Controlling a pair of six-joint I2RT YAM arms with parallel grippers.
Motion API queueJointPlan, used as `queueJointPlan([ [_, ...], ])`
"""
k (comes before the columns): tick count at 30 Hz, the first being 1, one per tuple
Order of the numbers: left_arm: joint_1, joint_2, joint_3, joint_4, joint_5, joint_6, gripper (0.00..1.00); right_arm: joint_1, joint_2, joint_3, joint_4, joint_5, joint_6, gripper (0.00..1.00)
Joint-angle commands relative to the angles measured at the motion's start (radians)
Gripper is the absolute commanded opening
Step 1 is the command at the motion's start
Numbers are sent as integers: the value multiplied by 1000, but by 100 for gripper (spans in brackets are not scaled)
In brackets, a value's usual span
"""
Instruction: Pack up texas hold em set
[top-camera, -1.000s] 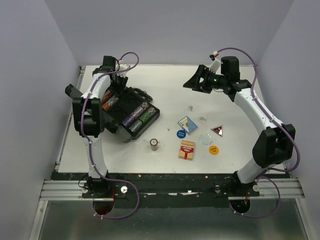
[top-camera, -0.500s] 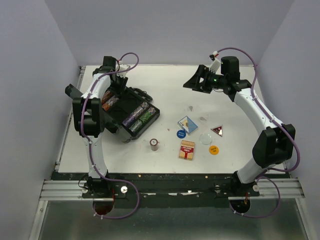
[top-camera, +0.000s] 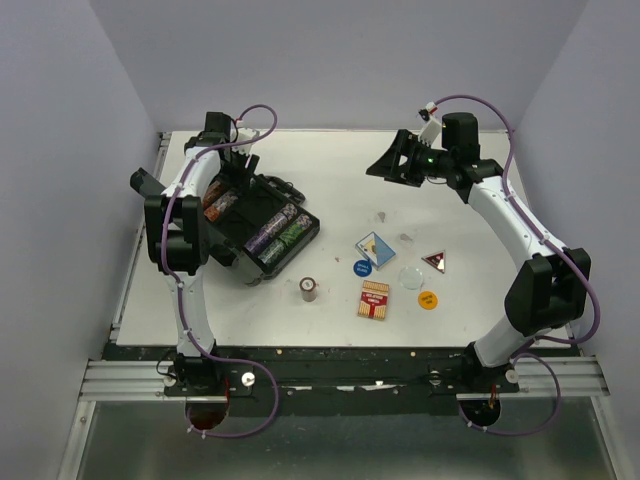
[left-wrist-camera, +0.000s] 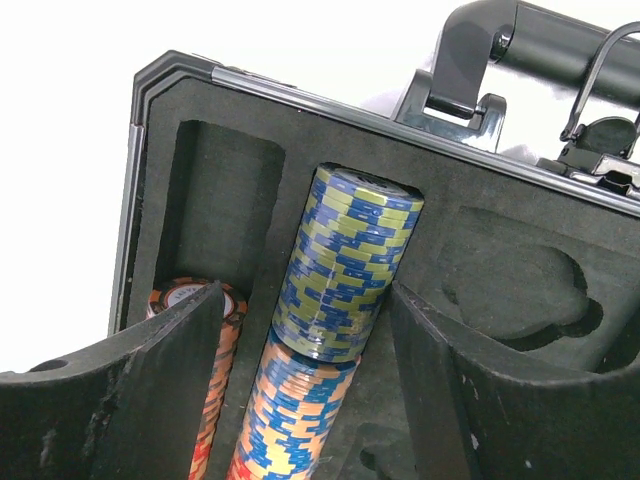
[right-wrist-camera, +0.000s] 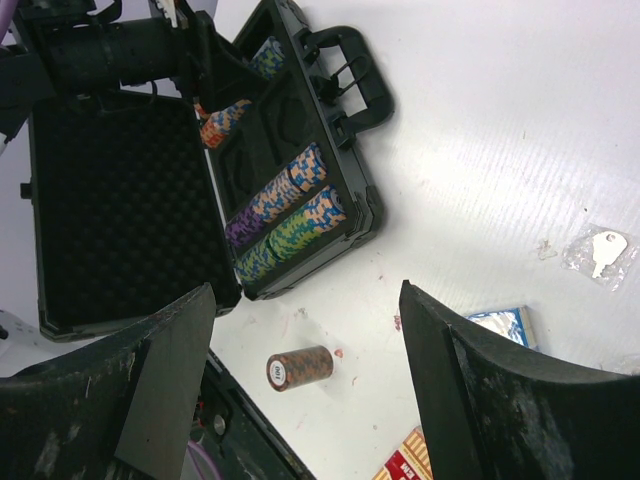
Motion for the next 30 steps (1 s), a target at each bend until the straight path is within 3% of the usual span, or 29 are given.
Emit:
queueJointPlan([
  [1,6,-19,9,11,-19,6,75,-5,-9,-16,-19,8,-12,82],
  [4,6,-27,21,12,-10,-5,76,-5,-10,-16,-19,10,-16,82],
  [13,3,-128,58,20,52,-86,92,-4,-30,-19,-42,42,-96,82],
  [19,-3,-246,42,46,64,-113,93,30,-17,8,-125,88,-219,82],
  [24,-26,-398,-65,87,88,-157,93,179,29,50,-229,261,-361,81],
  [30,-108,-643,-321,190,55,-188,93,361,135,78,-286,390,-450,79],
])
